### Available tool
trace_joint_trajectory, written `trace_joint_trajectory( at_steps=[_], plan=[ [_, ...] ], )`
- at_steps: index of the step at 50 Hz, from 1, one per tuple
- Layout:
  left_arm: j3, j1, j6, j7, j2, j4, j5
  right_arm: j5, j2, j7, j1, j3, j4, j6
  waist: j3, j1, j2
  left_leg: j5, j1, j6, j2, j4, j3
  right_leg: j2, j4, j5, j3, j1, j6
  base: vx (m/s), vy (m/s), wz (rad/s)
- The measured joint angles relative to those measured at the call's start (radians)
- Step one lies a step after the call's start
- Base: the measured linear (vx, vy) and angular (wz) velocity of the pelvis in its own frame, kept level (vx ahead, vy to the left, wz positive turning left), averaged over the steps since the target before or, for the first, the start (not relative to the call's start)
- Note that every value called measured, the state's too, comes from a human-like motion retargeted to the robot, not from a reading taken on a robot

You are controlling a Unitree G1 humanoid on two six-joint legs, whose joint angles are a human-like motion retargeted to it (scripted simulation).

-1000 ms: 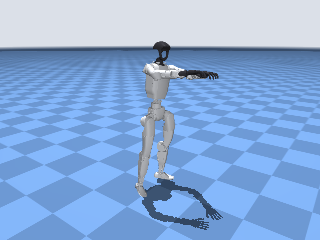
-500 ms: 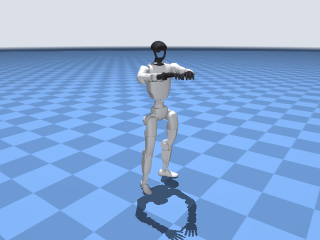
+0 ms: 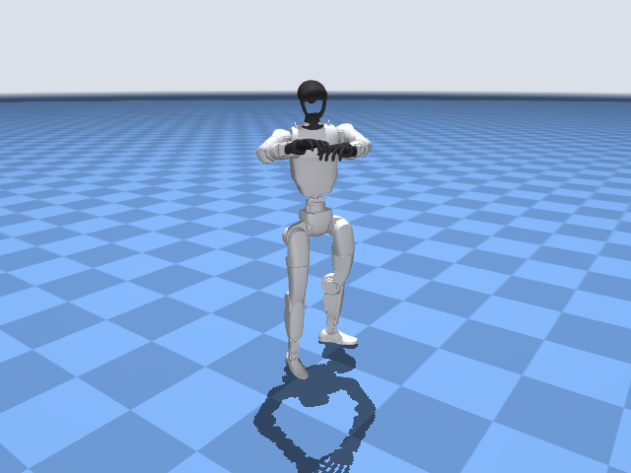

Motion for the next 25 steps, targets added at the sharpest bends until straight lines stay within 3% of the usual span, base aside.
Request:
trace_joint_trajectory(
  at_steps=[8,13,25],
  plan=[
    [-0.001,0.009,0.012,-0.112,-0.011,-0.012,-0.027,0.041,0.005,0.071,-0.017,0.003,-0.034,-0.004,0.0,0.001,-0.011,-0.003,0.001,0.003,0.01,0.011,0.007,0.009,-0.006,0.004,0.004,0.003,0.0,0.0,-0.01,-0.02],
    [0.007,0.019,0.005,-0.084,0.01,-0.06,0.042,0.076,0.026,0.129,-0.006,0.002,-0.011,-0.018,0.0,0.023,-0.022,-0.008,-0.001,0.006,0.006,0.016,-0.006,-0.002,0.0,0.0,-0.006,0.007,0.0,0.0,0.01,0.04],
    [0.037,0.062,-0.019,-0.054,0.124,-0.184,0.074,0.019,0.076,0.073,0.053,-0.006,0.034,-0.025,-0.006,0.129,-0.059,-0.019,-0.022,0.014,-0.018,0.021,-0.079,-0.046,0.016,-0.015,-0.068,0.024,0.0,-0.01,0.06,0.31]
  ],
)
